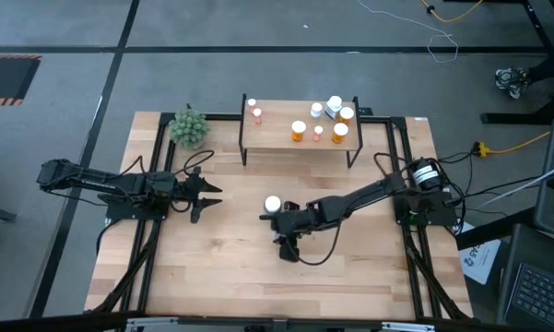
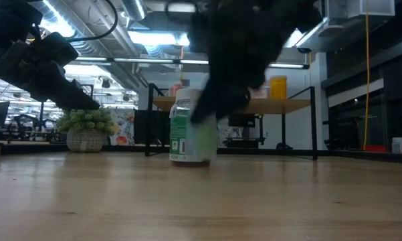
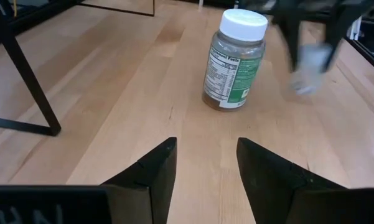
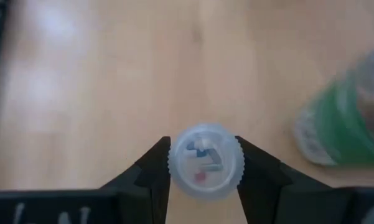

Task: Pick and place medicine bottles onto shelf by color
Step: Put the transparent pill bottle on the shelf

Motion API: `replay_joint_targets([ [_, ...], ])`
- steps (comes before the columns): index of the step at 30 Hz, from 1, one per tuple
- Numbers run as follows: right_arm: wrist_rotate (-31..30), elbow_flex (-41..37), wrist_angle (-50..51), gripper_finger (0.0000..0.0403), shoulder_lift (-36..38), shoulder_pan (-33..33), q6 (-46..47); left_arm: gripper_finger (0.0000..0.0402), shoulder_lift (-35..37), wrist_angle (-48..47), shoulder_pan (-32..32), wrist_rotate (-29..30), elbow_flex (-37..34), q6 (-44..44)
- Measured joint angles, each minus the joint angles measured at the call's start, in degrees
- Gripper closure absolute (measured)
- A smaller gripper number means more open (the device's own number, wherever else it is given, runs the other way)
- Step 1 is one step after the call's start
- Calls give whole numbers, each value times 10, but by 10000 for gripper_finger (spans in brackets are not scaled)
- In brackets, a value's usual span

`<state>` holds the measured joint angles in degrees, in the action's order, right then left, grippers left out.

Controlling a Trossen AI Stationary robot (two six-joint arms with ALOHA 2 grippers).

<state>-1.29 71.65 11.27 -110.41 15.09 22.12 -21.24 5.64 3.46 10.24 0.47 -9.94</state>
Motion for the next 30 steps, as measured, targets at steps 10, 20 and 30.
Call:
replay_joint_targets([
  [10,-124,222,239,261,41,-30,-142,239,0,-2,0,0,0,0],
  [20,-181,395,267,261,41,-193,-315,239,0,0,0,0,0,0],
  [30,-33,357,251,261,31,-412,-235,239,0,0,0,0,0,0],
])
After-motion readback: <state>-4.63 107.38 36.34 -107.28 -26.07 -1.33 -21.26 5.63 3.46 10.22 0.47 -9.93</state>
